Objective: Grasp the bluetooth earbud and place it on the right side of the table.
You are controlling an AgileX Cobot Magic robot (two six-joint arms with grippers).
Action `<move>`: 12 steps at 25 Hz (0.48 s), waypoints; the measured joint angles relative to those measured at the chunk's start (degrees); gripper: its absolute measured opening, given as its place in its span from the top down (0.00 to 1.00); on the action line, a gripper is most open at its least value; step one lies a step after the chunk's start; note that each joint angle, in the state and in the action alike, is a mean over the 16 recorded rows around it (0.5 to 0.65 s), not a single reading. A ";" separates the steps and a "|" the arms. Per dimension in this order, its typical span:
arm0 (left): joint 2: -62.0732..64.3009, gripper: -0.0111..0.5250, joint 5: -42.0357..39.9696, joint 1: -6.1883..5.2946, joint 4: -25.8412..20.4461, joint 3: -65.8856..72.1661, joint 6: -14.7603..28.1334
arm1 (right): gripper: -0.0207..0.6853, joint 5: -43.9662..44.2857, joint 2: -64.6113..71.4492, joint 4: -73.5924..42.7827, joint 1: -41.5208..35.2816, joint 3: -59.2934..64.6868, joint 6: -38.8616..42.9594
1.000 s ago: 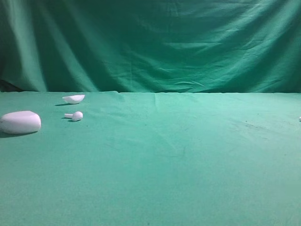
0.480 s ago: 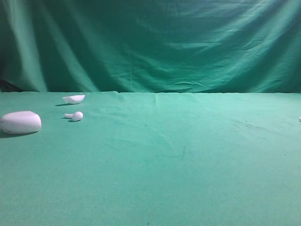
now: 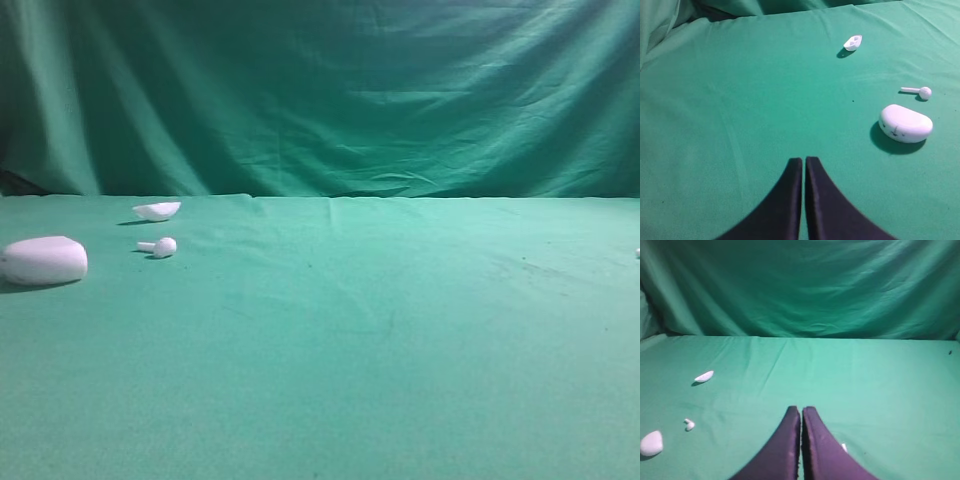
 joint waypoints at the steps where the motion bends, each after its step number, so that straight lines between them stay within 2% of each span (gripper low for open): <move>1: 0.00 0.98 0.00 0.00 0.00 0.00 0.00 | 0.97 -1.25 -0.27 -0.44 -0.08 1.03 -0.06; 12: 0.00 0.98 0.00 0.00 0.00 0.00 0.00 | 0.97 -18.88 -8.12 -6.12 -1.59 24.18 -0.34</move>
